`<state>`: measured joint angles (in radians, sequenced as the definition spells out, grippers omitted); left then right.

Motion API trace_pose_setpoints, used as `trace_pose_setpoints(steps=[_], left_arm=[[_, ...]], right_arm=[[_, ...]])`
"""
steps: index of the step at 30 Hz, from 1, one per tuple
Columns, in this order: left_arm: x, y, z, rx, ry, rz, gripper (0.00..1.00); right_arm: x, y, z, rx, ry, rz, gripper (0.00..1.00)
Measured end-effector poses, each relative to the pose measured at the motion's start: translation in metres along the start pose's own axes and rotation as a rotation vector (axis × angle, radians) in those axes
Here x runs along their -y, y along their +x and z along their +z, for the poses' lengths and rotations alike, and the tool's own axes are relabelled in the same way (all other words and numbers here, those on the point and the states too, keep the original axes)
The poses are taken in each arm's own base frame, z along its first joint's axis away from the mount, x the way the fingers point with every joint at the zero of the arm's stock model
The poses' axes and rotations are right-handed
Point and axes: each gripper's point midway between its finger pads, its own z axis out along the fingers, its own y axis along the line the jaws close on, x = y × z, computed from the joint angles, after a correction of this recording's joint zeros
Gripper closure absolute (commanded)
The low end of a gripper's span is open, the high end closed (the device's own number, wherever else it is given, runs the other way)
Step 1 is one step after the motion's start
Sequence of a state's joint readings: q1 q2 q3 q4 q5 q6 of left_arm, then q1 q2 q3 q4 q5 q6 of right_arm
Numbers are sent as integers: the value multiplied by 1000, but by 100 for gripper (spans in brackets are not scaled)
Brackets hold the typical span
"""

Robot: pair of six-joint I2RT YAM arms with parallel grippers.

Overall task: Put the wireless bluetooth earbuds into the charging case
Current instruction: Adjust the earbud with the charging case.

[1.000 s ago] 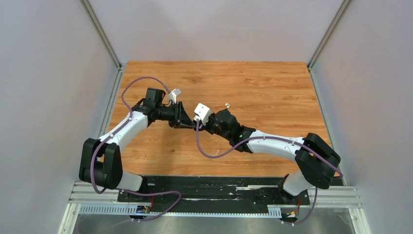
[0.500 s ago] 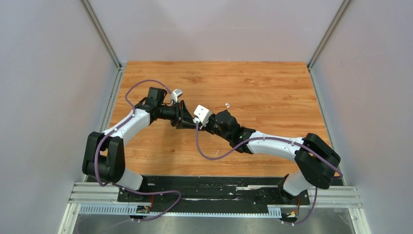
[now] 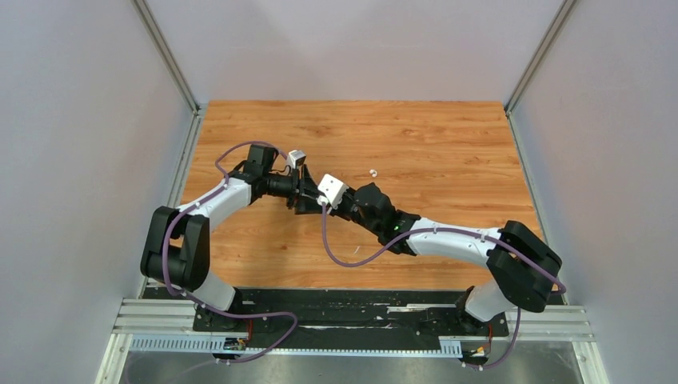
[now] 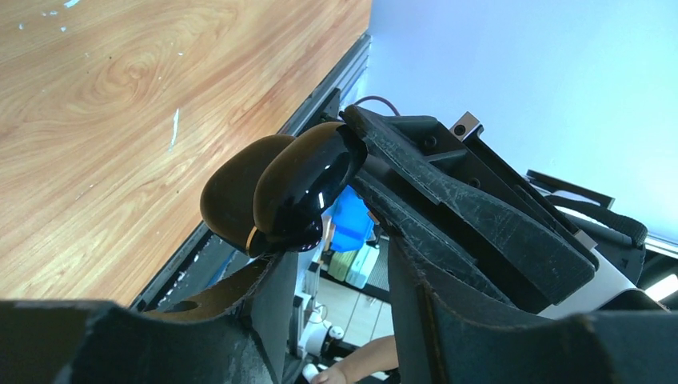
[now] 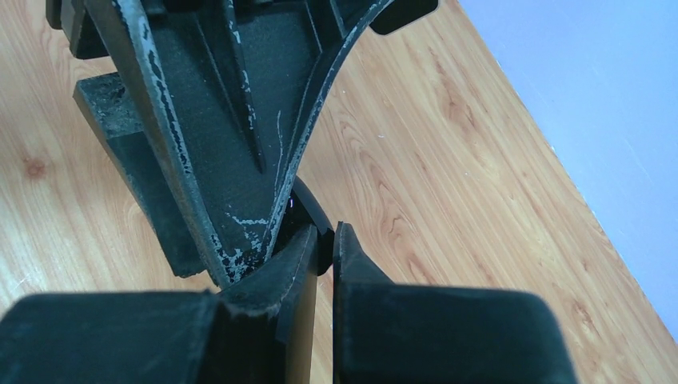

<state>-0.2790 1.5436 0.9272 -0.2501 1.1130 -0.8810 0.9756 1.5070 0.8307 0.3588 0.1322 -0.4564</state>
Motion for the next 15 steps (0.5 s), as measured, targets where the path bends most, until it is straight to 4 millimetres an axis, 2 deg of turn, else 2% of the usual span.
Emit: trace_pose_setpoints(steps=[10, 15], left_arm=[[5, 6, -11, -40, 8, 62, 34], [34, 7, -30, -34, 32, 219, 31]], right_arm=[[0, -2, -2, 4, -5, 11, 100], [2, 6, -2, -23, -10, 36, 100]])
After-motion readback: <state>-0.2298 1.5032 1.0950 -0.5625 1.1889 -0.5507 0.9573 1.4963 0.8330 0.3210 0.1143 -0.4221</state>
